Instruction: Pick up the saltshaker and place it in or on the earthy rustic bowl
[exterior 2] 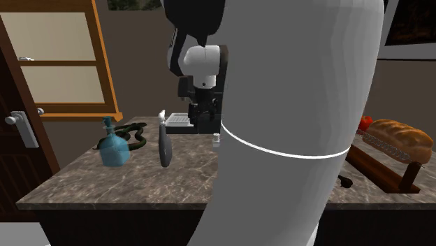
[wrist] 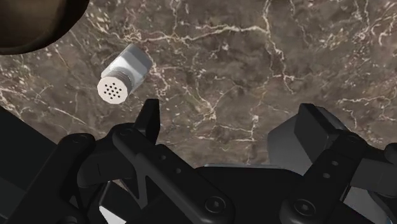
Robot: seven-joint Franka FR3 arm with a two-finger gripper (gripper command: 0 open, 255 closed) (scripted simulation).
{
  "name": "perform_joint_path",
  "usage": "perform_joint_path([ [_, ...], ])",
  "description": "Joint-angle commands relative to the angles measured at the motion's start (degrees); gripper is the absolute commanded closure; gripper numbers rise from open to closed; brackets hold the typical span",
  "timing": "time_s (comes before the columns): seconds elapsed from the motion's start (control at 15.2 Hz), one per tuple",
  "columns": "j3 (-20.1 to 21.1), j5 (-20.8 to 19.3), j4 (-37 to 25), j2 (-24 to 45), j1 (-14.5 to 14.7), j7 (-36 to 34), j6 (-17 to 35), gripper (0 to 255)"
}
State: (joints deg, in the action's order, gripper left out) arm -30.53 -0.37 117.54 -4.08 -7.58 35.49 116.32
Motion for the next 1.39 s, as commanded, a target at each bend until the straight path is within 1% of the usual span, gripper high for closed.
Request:
perform_joint_path([
  [0.0, -1.58, 2.74, -3.18, 4.92, -0.87, 3.39, 0.39, 0],
  [0.26, -3.07, 8.41, -10.22, 14.56, -3.99, 9.38, -0.10, 0],
  [0.46, -3.11, 12.41, -16.35, 21.86, -7.36, 13.17, -1.25, 0],
  [0.53, -2.99, 12.93, -17.34, 22.94, -7.97, 13.65, -1.47, 0],
  [0.99, -2.21, 14.45, -14.48, 24.99, -8.36, 14.63, 3.09, 0],
  [1.32, -2.14, 14.60, -14.27, 25.18, -8.40, 14.72, 3.46, 0],
])
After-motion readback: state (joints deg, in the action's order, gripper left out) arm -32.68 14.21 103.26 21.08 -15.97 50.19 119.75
